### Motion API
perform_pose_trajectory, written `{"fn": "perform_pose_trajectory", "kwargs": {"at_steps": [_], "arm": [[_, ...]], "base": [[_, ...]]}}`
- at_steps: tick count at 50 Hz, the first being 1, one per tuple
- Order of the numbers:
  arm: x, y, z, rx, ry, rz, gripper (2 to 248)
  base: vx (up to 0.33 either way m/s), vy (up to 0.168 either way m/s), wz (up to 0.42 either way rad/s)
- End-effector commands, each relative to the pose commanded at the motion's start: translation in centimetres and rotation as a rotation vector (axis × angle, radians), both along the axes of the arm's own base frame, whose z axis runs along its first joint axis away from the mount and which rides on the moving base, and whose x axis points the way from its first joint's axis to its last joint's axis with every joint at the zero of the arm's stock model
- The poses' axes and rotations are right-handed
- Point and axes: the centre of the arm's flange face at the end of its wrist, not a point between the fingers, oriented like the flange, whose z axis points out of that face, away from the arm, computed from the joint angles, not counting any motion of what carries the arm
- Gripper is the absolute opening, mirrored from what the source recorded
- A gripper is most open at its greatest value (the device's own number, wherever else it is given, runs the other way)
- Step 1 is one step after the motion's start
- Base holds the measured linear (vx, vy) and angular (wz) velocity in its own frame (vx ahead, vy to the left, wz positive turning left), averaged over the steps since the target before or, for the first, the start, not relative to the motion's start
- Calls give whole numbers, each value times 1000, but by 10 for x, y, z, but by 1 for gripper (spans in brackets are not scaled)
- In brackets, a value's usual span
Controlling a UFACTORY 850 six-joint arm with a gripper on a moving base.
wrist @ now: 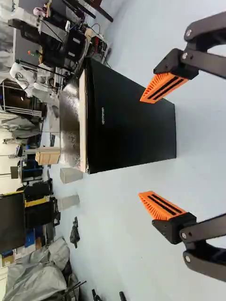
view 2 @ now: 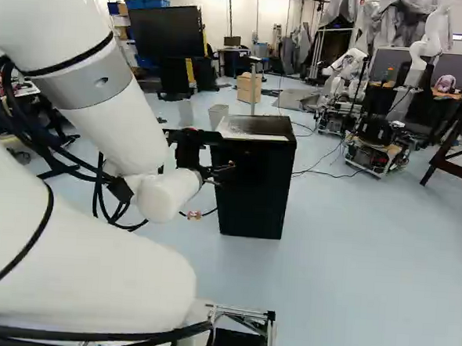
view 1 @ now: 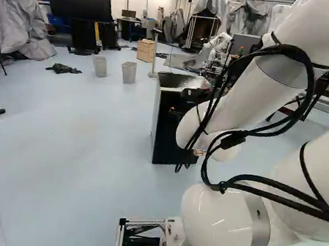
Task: Grab a drink from the fridge
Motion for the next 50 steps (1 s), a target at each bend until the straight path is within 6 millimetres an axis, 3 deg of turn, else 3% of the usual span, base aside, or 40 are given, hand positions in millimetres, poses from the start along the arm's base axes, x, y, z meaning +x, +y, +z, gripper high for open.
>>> {"fn": "perform_pose_trajectory", "kwargs": {"at_steps": [50], "arm": [[0,0,0,0,0,0,247]], "base": [[79,61,-14]]}}
